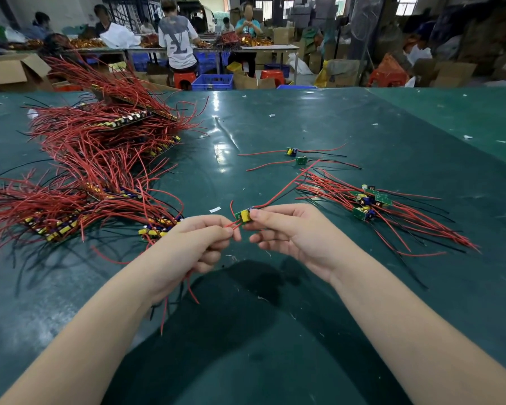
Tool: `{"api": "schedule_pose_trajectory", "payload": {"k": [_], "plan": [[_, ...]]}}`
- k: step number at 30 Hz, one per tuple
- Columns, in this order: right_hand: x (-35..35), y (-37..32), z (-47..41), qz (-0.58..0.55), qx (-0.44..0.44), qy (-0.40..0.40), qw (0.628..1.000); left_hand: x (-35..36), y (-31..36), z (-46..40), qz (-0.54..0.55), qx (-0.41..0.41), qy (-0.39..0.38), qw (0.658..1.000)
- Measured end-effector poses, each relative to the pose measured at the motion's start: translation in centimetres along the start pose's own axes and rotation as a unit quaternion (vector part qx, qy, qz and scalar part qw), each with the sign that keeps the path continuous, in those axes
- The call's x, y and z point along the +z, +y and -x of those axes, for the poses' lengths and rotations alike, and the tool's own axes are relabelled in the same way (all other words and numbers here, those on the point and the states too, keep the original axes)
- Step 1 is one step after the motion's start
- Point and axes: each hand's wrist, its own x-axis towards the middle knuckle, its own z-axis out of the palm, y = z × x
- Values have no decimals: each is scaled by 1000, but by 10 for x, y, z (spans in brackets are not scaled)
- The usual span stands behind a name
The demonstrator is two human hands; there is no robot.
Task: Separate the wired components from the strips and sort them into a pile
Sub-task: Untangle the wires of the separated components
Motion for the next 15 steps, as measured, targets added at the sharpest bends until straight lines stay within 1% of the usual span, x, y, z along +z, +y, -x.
{"api": "schedule_pose_trajectory", "payload": {"k": [2,5,8,10,12,15], "plan": [[0,0,0,6,-1,-4,1000,0,0,0,-26,7,17,999],[1,1,0,6,-7,-7,1000,1,-3,0,-79,58,41,994],[2,2,0,-6,-7,-5,1000,-1,-5,0,-173,129,67,974],[2,3,0,-18,-3,-6,1000,-2,-6,0,-226,159,82,958],[2,2,-1,-33,1,-3,999,-2,-7,-1,-257,172,85,947],[-1,1,-2,-53,8,12,998,-3,-8,-2,-262,173,78,946]]}}
